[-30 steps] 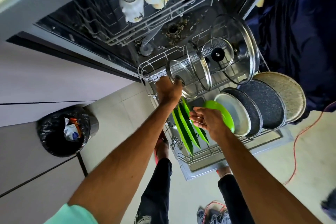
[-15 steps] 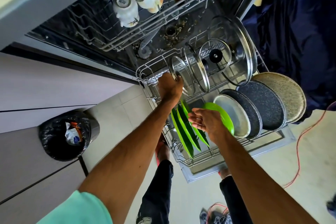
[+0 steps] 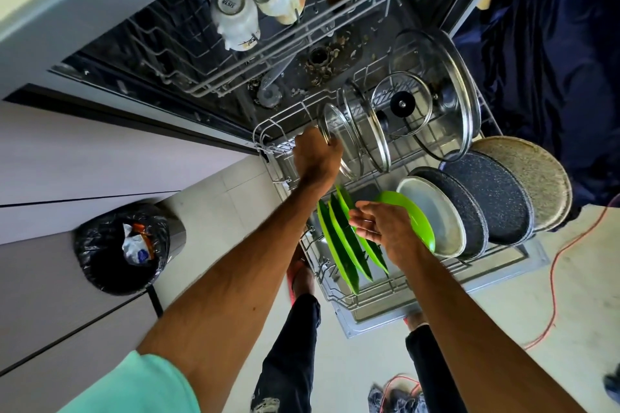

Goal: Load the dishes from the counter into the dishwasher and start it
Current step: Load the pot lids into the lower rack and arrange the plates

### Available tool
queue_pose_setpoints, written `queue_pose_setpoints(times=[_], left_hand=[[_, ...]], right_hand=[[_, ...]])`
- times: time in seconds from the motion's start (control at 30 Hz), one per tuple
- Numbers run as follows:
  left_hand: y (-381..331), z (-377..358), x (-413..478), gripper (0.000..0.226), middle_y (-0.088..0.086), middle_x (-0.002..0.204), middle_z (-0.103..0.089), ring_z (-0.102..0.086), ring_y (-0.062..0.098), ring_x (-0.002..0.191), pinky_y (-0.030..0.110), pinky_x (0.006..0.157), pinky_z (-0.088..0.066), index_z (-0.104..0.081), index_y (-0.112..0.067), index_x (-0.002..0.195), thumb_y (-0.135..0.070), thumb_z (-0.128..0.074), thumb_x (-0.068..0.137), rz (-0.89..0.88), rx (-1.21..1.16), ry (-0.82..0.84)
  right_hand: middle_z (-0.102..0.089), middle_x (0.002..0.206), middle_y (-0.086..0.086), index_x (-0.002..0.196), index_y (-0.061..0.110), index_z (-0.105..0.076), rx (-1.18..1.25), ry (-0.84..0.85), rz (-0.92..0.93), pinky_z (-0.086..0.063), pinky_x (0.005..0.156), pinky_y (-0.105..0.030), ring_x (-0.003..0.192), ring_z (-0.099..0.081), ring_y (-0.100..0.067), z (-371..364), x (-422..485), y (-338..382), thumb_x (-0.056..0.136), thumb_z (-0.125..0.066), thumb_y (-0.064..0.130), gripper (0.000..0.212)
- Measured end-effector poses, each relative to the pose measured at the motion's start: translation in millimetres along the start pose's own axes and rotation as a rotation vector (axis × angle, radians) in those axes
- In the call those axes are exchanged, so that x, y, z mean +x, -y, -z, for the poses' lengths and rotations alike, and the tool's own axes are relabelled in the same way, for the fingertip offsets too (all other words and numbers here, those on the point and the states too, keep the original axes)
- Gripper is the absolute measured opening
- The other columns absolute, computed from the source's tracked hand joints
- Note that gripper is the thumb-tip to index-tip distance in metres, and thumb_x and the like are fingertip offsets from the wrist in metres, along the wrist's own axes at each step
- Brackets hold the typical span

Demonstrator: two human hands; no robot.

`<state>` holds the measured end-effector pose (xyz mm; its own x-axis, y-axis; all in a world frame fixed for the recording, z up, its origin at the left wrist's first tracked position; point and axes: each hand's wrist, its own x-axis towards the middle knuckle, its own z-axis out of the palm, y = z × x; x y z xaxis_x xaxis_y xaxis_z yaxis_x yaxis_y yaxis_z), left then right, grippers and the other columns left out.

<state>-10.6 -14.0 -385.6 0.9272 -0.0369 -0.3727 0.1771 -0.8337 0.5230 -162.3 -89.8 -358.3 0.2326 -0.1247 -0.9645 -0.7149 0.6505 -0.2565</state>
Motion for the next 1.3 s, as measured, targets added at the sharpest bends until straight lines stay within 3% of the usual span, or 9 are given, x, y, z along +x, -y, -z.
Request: queue_pose_setpoints(times=[0.17,0.3,0.5,0.6,0.67,0.97,1.07,1.17,1.3], left_hand=[[-3.4,-1.4,-7.8,0.031,0.013,0.080,-0.073,-0.069,0.017,0.062,0.011,0.038,-0.029,-0.069,0.003,0.092,-0.028,-0.068,0.094,-0.016,0.062,-0.010],[-14.3,-8.6,-1.0,0.028,0.014,0.080,-0.073,-0.073,0.025,0.070,0.023,0.041,-0.044,-0.068,0.001,0.089,-0.027,-0.068,0.091,-0.040,0.086,0.001],[-23.7,-18.0,6.5,0.030,0.013,0.090,-0.074,-0.074,0.024,0.078,0.027,0.052,-0.053,-0.068,-0.001,0.096,-0.031,-0.069,0.092,-0.016,0.107,0.016],[-24.6,-21.3,11.3,0.034,0.013,0.097,-0.073,-0.073,0.026,0.087,0.039,0.070,-0.062,-0.068,-0.002,0.103,-0.034,-0.071,0.092,0.008,0.089,0.011],[-25.2,-20.3,12.3,0.039,0.014,0.104,-0.072,-0.072,0.026,0.093,0.038,0.075,-0.061,-0.065,0.001,0.111,-0.032,-0.072,0.091,0.021,0.054,0.014],[-27.8,-14.8,31.3,0.050,0.017,0.113,-0.072,-0.074,0.026,0.095,0.032,0.073,-0.062,-0.063,0.003,0.118,-0.032,-0.078,0.086,0.155,-0.062,0.109],[-24.5,-11.5,34.7,0.056,0.021,0.116,-0.070,-0.074,0.030,0.095,0.039,0.074,-0.064,-0.060,0.004,0.118,-0.033,-0.082,0.082,0.217,-0.148,0.172],[-12.3,-13.9,30.5,0.057,0.023,0.103,-0.072,-0.076,0.028,0.080,0.042,0.065,-0.064,-0.060,0.004,0.112,-0.037,-0.082,0.081,0.246,-0.227,0.234],[3.4,-22.3,17.3,0.053,0.009,0.071,-0.074,-0.072,0.016,0.053,0.043,0.052,-0.061,-0.069,-0.001,0.082,-0.054,-0.073,0.085,0.114,-0.149,0.160]], right_hand=[[-0.078,0.086,-0.008,0.106,0.007,-0.071,-0.012,0.008,-0.002,-0.057,0.059,-0.027,0.074,-0.076,-0.017,-1.8,-0.2,0.6,0.100,-0.054,0.009,0.019],[-0.078,0.088,-0.009,0.107,0.007,-0.071,-0.014,0.004,-0.005,-0.058,0.059,-0.026,0.072,-0.075,-0.017,-1.2,-0.1,1.2,0.100,-0.054,0.009,0.018],[-0.077,0.086,-0.008,0.109,0.006,-0.071,0.002,-0.001,-0.005,-0.056,0.055,-0.024,0.070,-0.075,-0.015,2.1,1.0,2.4,0.100,-0.054,0.009,0.019],[-0.078,0.087,-0.009,0.109,0.006,-0.071,0.001,-0.003,0.002,-0.058,0.058,-0.026,0.071,-0.075,-0.016,4.7,5.3,4.0,0.100,-0.055,0.009,0.019],[-0.078,0.087,-0.010,0.110,0.005,-0.071,0.007,-0.008,0.004,-0.060,0.061,-0.027,0.072,-0.075,-0.017,6.1,9.1,5.5,0.099,-0.056,0.009,0.019],[-0.078,0.088,-0.010,0.112,0.005,-0.071,-0.001,-0.011,0.008,-0.058,0.059,-0.027,0.077,-0.076,-0.019,3.8,17.1,5.2,0.098,-0.058,0.010,0.020],[-0.078,0.089,-0.011,0.112,0.005,-0.071,0.007,-0.017,0.005,-0.058,0.058,-0.026,0.076,-0.076,-0.019,3.3,16.8,8.0,0.098,-0.058,0.010,0.020],[-0.077,0.091,-0.012,0.109,0.005,-0.071,0.020,-0.013,0.022,-0.057,0.055,-0.024,0.073,-0.076,-0.018,3.4,13.7,11.4,0.098,-0.058,0.009,0.018],[-0.076,0.091,-0.012,0.103,0.006,-0.071,0.025,-0.023,0.030,-0.057,0.056,-0.025,0.075,-0.074,-0.019,5.7,10.2,16.1,0.099,-0.057,0.010,0.015]])
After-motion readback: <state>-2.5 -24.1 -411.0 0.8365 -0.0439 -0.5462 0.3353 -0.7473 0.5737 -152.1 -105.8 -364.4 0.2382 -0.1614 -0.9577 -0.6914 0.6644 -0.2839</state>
